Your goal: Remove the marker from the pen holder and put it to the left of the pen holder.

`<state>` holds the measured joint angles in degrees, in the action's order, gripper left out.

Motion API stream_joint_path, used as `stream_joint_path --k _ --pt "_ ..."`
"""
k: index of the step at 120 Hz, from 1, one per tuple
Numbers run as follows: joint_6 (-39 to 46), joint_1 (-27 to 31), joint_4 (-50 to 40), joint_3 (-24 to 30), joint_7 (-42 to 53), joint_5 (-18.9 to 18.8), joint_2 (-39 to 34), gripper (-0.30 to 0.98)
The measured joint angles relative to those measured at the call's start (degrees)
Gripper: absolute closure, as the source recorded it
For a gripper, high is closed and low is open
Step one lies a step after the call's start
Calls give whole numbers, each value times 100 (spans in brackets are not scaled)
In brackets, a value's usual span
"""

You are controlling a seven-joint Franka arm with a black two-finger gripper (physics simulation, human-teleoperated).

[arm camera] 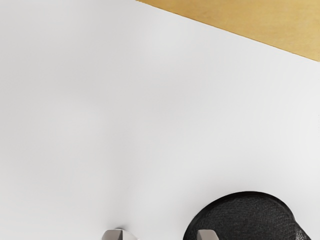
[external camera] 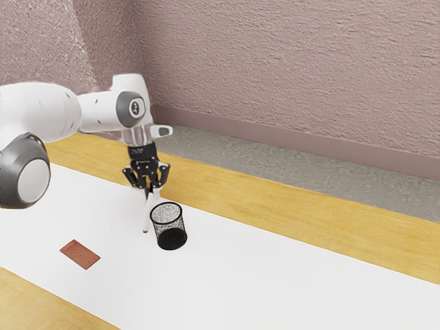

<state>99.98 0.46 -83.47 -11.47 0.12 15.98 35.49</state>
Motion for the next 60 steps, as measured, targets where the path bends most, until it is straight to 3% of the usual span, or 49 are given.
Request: stream_joint_path --k 27,49,60 --pt "236 92 -46 -4 240 258 413 69" --pt "257 152 -20 -9 434 296 348 32" --pt "131 121 -124 -14 516 142 -633 21"
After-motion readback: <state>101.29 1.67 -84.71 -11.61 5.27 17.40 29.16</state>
